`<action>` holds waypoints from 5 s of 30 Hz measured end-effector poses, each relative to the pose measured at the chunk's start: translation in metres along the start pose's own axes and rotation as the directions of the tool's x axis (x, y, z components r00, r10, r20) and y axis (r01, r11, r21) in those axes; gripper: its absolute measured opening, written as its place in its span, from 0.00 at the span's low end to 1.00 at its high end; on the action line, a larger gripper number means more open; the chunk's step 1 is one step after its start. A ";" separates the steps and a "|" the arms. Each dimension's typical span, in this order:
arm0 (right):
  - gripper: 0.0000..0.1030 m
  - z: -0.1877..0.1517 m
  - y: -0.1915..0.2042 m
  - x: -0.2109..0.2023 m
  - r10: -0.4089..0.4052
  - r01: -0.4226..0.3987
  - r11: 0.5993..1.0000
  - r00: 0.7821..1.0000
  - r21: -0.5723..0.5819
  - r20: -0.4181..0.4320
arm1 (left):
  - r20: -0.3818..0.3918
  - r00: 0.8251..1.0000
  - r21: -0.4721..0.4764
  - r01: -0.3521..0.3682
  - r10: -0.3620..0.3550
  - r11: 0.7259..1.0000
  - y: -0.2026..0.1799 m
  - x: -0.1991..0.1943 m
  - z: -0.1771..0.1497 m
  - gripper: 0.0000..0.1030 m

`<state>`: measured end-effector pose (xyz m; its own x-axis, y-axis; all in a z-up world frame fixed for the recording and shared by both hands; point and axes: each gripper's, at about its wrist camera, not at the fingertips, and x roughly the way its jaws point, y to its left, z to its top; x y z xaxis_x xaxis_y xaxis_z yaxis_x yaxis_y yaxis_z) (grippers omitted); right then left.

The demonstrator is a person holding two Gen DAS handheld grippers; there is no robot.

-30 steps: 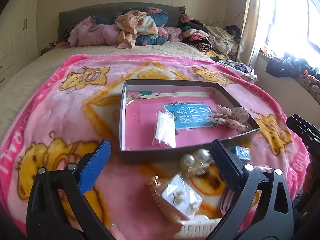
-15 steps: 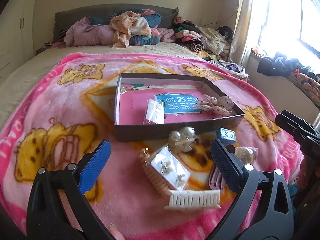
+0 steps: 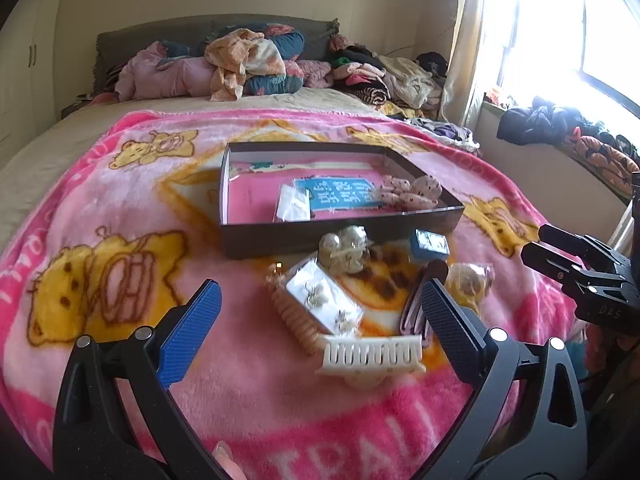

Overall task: Organize jewelry
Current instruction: 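Withdraw both open tools from the box back toward the accessory pile, then grasp the white claw clip with the left tool while the right tool grasps the yellow hair ties, then carry the claw clip and hair ties into the box and release both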

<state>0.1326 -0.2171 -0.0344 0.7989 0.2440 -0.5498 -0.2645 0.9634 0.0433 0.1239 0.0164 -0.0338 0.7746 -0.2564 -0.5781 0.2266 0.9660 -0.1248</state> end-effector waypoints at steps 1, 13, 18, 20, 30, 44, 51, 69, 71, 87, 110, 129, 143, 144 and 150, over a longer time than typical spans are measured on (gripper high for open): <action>0.77 -0.002 0.001 0.000 0.001 -0.001 1.000 1.000 -0.003 -0.007 | -0.002 1.000 0.001 0.001 -0.001 1.000 0.000 0.000 -0.002 0.89; 0.77 -0.021 0.007 0.016 0.060 -0.055 0.997 0.991 0.047 -0.117 | -0.052 0.998 0.010 0.035 -0.034 0.999 -0.002 0.004 -0.027 0.89; 0.65 -0.027 0.010 0.031 0.090 -0.079 0.995 0.980 0.068 -0.179 | -0.078 0.995 0.017 0.057 -0.055 0.998 -0.006 0.010 -0.035 0.89; 0.60 -0.030 0.012 0.037 0.099 -0.086 0.994 0.973 0.071 -0.207 | -0.086 0.994 0.021 0.062 -0.060 0.998 -0.008 0.013 -0.038 0.89; 0.40 -0.033 0.013 0.070 0.157 -0.119 0.982 0.945 0.148 -0.286 | -0.109 0.990 0.034 0.097 -0.093 0.995 -0.018 0.029 -0.043 0.89; 0.16 -0.024 0.016 0.059 0.175 -0.153 0.981 0.962 0.119 -0.209 | -0.140 0.984 0.001 0.111 -0.110 0.994 -0.019 0.049 -0.041 0.74; 0.16 -0.020 0.010 0.049 0.160 -0.139 0.983 0.971 0.123 -0.177 | -0.146 0.980 0.002 0.135 -0.133 0.991 -0.024 0.045 -0.041 0.66; 0.16 -0.006 -0.011 0.019 0.068 -0.060 0.993 0.994 0.099 -0.080 | -0.085 0.983 0.037 0.167 -0.164 0.985 -0.041 0.025 -0.006 0.65; 0.16 -0.004 -0.013 0.018 0.065 -0.058 0.993 0.995 0.101 -0.073 | -0.080 0.983 0.039 0.166 -0.163 0.985 -0.042 0.027 -0.002 0.65; 0.16 0.025 -0.029 0.026 0.045 -0.043 0.995 0.999 0.088 -0.018 | -0.023 0.993 0.016 0.120 -0.120 0.993 -0.027 0.049 0.040 0.65; 0.16 0.073 -0.055 0.065 0.005 -0.007 0.996 1.000 0.085 0.024 | -0.010 0.998 -0.043 0.056 -0.057 0.997 -0.020 0.098 0.090 0.65; 0.16 0.084 -0.070 0.121 0.020 -0.018 0.999 0.998 0.042 -0.058 | -0.140 0.989 0.015 0.055 -0.053 0.998 -0.042 0.159 0.091 0.65; 0.16 0.072 -0.069 0.148 0.047 -0.045 0.999 0.989 0.018 -0.140 | -0.207 0.977 0.006 0.063 -0.061 0.998 -0.041 0.181 0.082 0.66; 0.16 0.071 -0.069 0.149 0.049 -0.047 0.999 0.988 0.021 -0.146 | -0.212 0.975 0.003 0.064 -0.062 0.998 -0.041 0.182 0.081 0.66; 0.18 0.064 -0.071 0.152 0.051 -0.045 0.998 0.985 0.039 -0.166 | -0.225 0.972 -0.001 0.064 -0.062 0.998 -0.041 0.185 0.080 0.66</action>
<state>0.3073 -0.2411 -0.0681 0.6834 0.2709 -0.6779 -0.2791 0.9550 0.1002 0.3049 -0.0729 -0.0713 0.6062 -0.3019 -0.7358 0.2750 0.9477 -0.1622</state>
